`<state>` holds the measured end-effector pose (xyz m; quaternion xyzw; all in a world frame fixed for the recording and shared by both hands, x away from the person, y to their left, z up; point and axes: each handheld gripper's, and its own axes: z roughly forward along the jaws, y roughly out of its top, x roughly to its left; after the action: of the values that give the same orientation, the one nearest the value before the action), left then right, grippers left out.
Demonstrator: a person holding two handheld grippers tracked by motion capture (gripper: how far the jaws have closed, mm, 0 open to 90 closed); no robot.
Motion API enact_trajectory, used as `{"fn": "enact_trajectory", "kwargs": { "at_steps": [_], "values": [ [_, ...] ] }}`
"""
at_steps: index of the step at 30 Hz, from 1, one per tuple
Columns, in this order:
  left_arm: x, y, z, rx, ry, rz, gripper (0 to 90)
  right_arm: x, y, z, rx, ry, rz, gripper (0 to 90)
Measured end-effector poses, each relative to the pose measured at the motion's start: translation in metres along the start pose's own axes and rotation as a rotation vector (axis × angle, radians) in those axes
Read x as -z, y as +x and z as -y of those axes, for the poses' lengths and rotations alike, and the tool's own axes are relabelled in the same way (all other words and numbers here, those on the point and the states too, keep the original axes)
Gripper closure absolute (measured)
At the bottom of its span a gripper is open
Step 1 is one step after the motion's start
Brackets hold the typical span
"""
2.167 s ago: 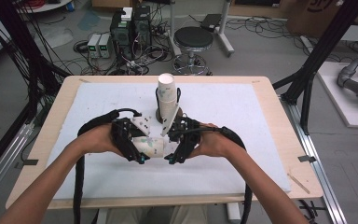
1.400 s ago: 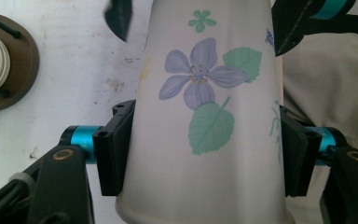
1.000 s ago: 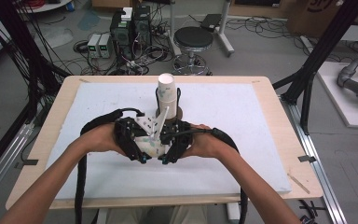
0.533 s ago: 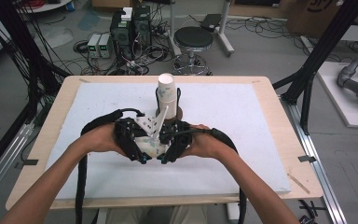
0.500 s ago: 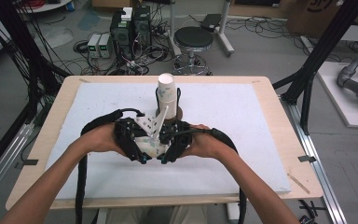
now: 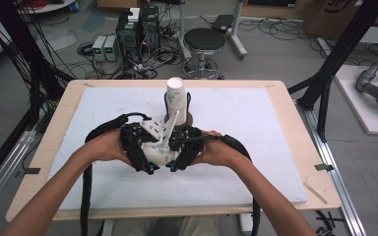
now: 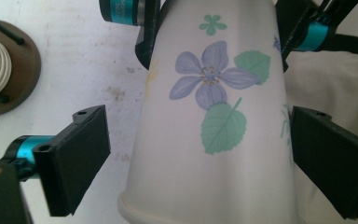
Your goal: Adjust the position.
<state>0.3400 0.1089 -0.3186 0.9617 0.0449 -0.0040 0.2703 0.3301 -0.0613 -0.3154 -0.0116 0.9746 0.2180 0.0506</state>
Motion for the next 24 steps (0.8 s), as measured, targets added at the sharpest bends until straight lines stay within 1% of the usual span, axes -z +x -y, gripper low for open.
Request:
{"fn": "enact_trajectory", "kwargs": {
  "at_steps": [1,2,4,6,9,11,12,13,14,15,16,17,18,19,20,21,22,23,24],
  "values": [
    [0.0,0.0,0.0,0.0,0.0,0.0,4.9,0.0,0.0,0.0,0.0,0.0,0.0,38.0],
    [0.001,0.0,0.001,0.014,-0.025,-0.016,1.8,0.001,0.0,0.001,-0.001,-0.003,0.005,38.0],
    [0.001,0.001,0.002,0.016,-0.028,-0.02,1.7,0.001,0.0,0.001,0.001,-0.006,0.005,38.0],
    [0.002,0.001,0.003,0.01,-0.04,-0.017,1.7,0.002,0.0,0.002,-0.005,-0.011,0.006,38.0],
    [0.003,0.0,0.006,0.011,-0.064,-0.026,1.7,0.004,-0.001,0.003,-0.009,-0.024,0.009,38.0],
    [0.005,0.0,0.009,0.024,-0.109,-0.028,1.7,0.006,-0.002,0.004,-0.017,-0.033,0.01,38.0],
    [0.005,0.0,0.011,0.03,-0.12,-0.025,1.8,0.008,-0.002,0.005,-0.017,-0.039,0.014,38.0],
    [0.006,0.0,0.013,0.037,-0.147,-0.024,1.8,0.008,-0.002,0.005,-0.017,-0.039,0.014,38.0],
    [0.008,-0.001,0.017,0.049,-0.174,-0.032,1.8,0.01,-0.003,0.006,-0.02,-0.05,0.021,38.0],
    [0.008,-0.001,0.017,0.049,-0.174,-0.032,1.8,0.01,-0.003,0.006,-0.02,-0.05,0.021,38.0],
    [0.012,-0.001,0.02,0.047,-0.216,-0.048,1.7,0.013,-0.004,0.008,-0.028,-0.067,0.023,38.0],
    [0.012,-0.001,0.02,0.047,-0.216,-0.048,1.8,0.013,-0.004,0.008,-0.028,-0.067,0.023,38.0],
    [0.014,-0.002,0.024,0.065,-0.269,-0.063,1.8,0.015,-0.005,0.012,-0.04,-0.105,0.016,38.0],
    [0.014,-0.002,0.024,0.065,-0.269,-0.063,2.2,0.015,-0.005,0.012,-0.04,-0.105,0.016,38.0],
    [0.015,-0.002,0.026,0.067,-0.279,-0.076,2.2,0.016,-0.005,0.014,-0.053,-0.125,0.008,37.9],
    [0.015,-0.002,0.029,0.074,-0.288,-0.084,3.3,0.016,-0.006,0.017,-0.054,-0.141,0.015,37.9],
    [0.016,-0.001,0.032,0.077,-0.297,-0.089,3.9,0.016,-0.006,0.023,-0.08,-0.162,0.013,37.9],
    [0.016,-0.001,0.032,0.077,-0.297,-0.089,3.9,0.016,-0.006,0.023,-0.08,-0.162,0.013,37.9],
    [0.015,-0.002,0.035,0.087,-0.317,-0.092,3.9,0.016,-0.006,0.025,-0.086,-0.177,0.015,37.9]
  ]
}}
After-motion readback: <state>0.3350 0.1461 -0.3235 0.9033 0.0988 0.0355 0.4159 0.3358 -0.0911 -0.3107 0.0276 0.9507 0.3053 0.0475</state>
